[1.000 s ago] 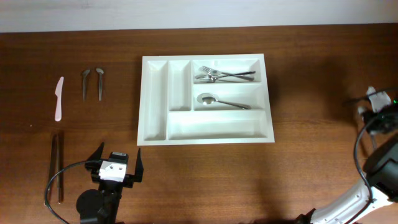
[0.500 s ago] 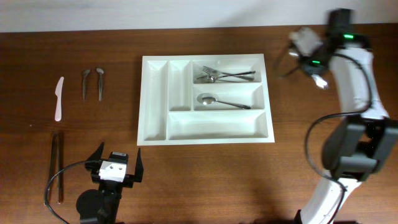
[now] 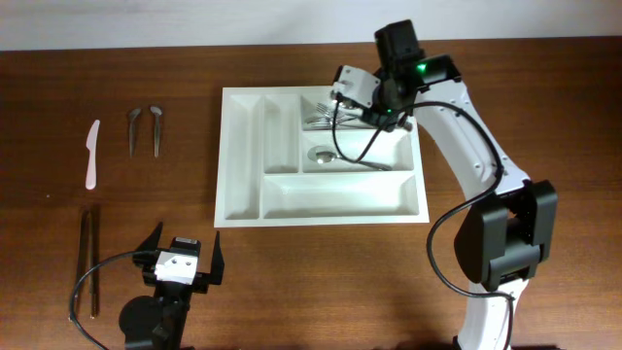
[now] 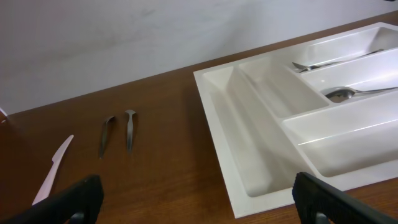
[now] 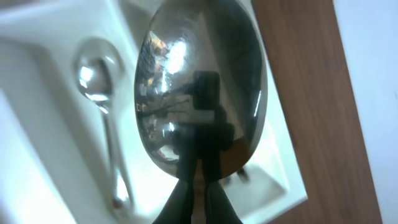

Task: Pack container
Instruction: 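Carry the spoon into the middle-right compartment and release it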

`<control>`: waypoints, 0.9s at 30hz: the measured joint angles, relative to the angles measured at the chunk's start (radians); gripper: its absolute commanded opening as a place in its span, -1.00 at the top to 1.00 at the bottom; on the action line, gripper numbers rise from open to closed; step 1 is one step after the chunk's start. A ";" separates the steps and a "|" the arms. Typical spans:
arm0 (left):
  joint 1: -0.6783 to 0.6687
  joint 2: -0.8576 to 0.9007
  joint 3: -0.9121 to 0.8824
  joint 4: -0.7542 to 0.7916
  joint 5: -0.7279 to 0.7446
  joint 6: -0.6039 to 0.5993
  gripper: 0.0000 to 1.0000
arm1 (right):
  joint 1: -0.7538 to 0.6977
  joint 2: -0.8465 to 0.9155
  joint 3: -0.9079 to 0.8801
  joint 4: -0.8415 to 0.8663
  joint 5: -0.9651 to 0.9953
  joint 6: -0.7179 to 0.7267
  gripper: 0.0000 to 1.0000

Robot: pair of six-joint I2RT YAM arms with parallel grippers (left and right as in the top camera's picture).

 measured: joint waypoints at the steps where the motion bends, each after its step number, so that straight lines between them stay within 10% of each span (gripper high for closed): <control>1: 0.000 0.000 0.000 0.000 0.000 0.000 -0.98 | 0.002 0.000 -0.004 0.000 -0.009 -0.002 0.92; 27: 0.000 0.000 0.000 0.000 0.000 0.000 -0.98 | 0.006 0.041 -0.132 -0.002 -0.056 -0.027 0.81</control>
